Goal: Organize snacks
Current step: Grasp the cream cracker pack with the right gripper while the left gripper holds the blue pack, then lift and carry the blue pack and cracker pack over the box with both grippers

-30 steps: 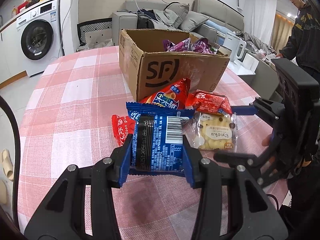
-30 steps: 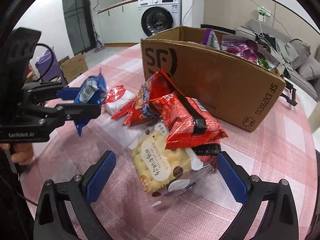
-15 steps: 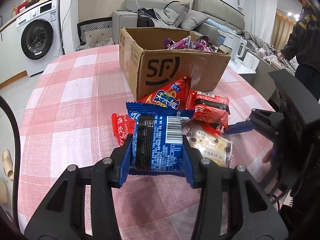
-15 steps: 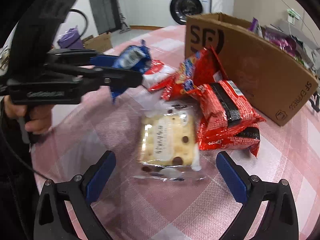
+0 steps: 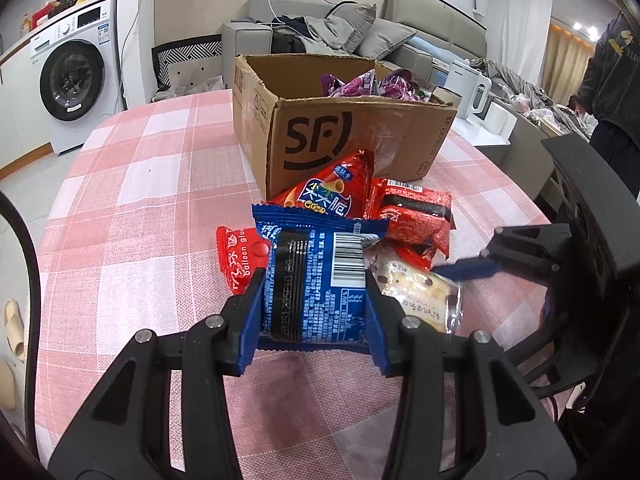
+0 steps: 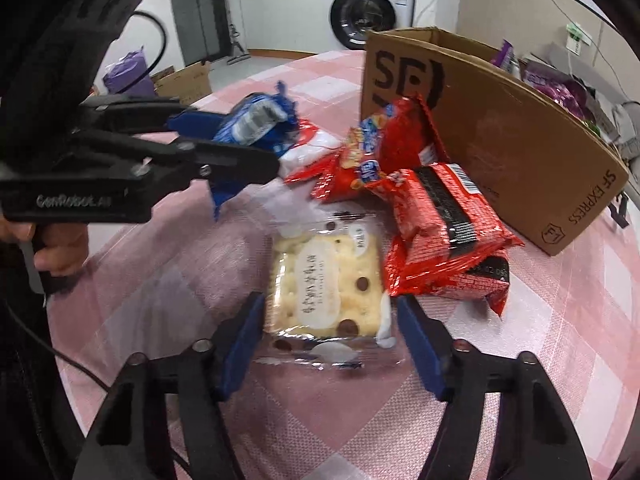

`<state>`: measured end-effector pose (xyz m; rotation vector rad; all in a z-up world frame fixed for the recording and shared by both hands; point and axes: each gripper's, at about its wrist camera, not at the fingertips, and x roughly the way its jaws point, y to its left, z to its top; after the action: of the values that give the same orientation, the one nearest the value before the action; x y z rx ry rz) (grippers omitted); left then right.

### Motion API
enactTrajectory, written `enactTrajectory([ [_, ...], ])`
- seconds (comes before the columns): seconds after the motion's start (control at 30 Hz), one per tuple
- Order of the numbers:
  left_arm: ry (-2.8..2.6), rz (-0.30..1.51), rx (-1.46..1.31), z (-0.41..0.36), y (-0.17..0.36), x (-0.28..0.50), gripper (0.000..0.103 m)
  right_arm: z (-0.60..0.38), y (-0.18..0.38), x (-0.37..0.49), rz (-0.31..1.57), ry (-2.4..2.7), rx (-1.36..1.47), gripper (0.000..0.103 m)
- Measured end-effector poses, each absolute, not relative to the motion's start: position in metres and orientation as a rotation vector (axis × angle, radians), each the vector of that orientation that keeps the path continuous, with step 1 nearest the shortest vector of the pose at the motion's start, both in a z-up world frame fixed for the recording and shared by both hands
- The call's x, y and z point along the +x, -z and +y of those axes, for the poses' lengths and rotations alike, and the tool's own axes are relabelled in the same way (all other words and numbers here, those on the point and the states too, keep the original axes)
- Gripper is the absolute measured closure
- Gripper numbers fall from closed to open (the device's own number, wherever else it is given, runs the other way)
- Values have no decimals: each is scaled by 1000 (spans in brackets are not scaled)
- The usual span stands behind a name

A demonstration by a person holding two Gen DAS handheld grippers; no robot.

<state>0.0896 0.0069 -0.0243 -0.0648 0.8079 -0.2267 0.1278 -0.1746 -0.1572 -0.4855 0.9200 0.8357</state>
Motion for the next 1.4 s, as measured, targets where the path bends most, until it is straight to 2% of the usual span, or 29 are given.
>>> enactTrajectory([
  [0.17, 226, 792, -69, 8, 19, 87, 62, -172, 156, 120, 915, -862, -485, 45],
  [0.53, 203, 750, -100, 11, 6, 81, 62, -174, 155, 110, 909, -910, -468, 45],
  [0.8, 200, 719, -143, 15, -4, 75, 62, -189, 144, 115, 896, -961, -353, 45],
  [1.4, 167, 651, -172, 10, -31, 63, 62, -225, 91, 131, 719, -822, -140, 45],
])
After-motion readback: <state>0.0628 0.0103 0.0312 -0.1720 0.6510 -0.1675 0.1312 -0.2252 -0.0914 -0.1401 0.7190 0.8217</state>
